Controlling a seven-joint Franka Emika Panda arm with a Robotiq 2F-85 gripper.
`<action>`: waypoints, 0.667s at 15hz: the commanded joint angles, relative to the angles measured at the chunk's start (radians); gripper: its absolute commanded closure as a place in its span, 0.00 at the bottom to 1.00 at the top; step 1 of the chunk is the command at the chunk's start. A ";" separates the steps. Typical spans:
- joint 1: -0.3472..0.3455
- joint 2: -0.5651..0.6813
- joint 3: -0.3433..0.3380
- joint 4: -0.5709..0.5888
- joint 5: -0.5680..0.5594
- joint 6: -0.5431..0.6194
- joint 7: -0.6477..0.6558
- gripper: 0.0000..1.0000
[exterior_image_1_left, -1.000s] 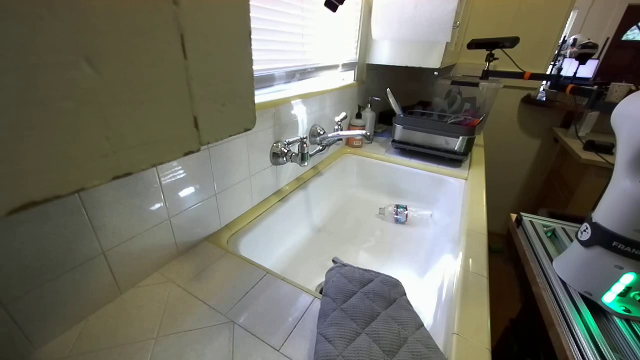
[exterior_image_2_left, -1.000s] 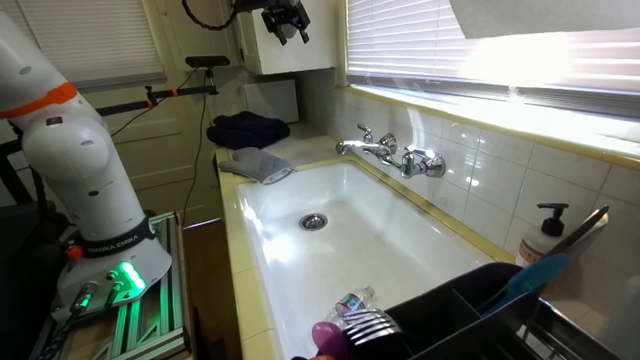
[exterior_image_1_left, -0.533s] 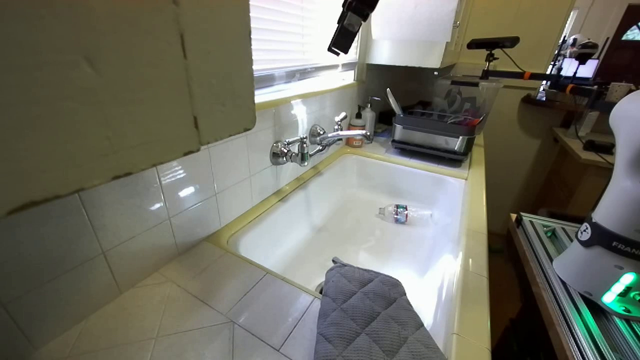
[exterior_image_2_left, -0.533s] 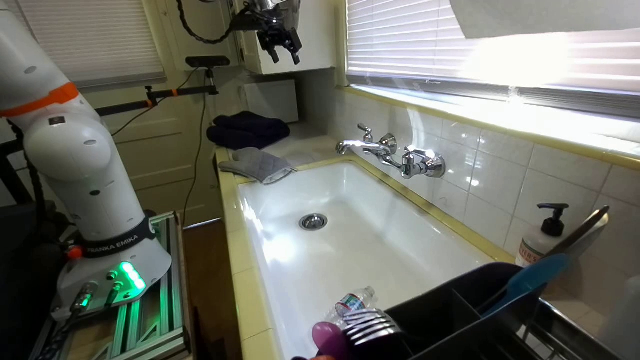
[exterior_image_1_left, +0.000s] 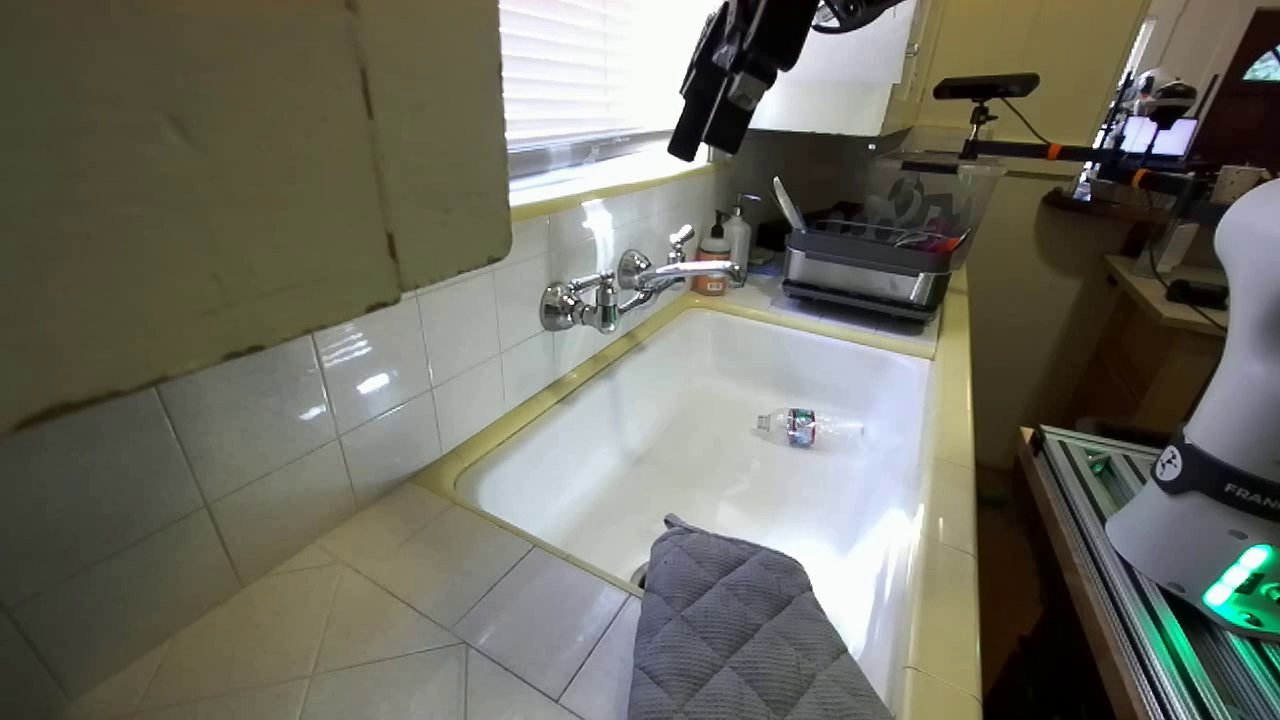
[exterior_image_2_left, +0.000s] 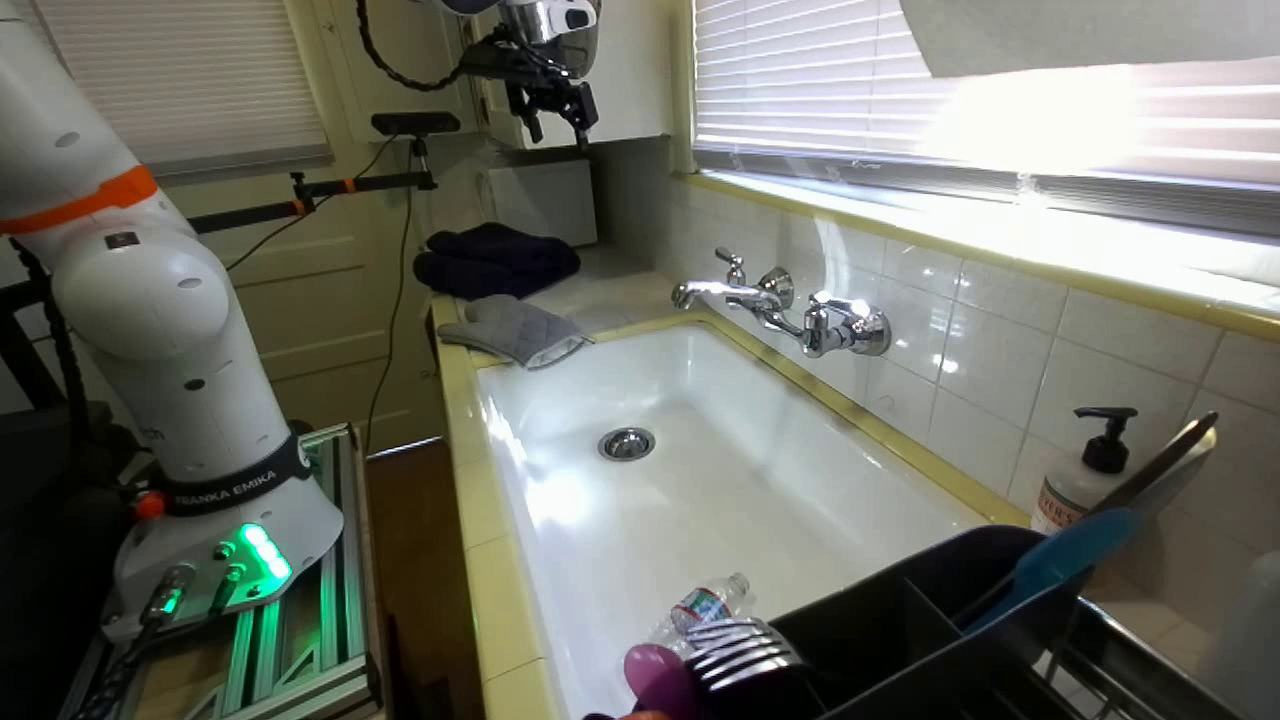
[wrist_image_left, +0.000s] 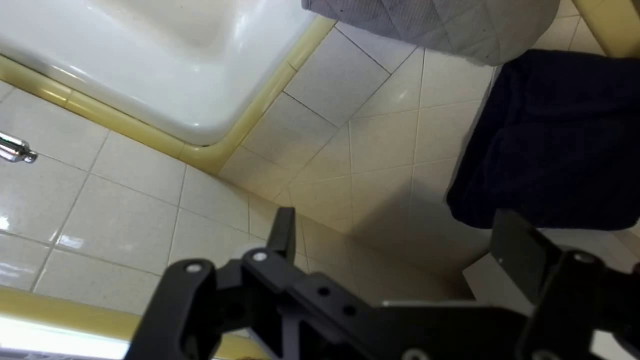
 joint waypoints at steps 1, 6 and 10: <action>0.000 0.001 0.001 0.002 -0.001 -0.002 0.001 0.00; 0.011 0.006 0.013 -0.005 -0.008 -0.032 -0.035 0.00; 0.018 0.002 0.014 -0.043 -0.019 0.003 -0.097 0.00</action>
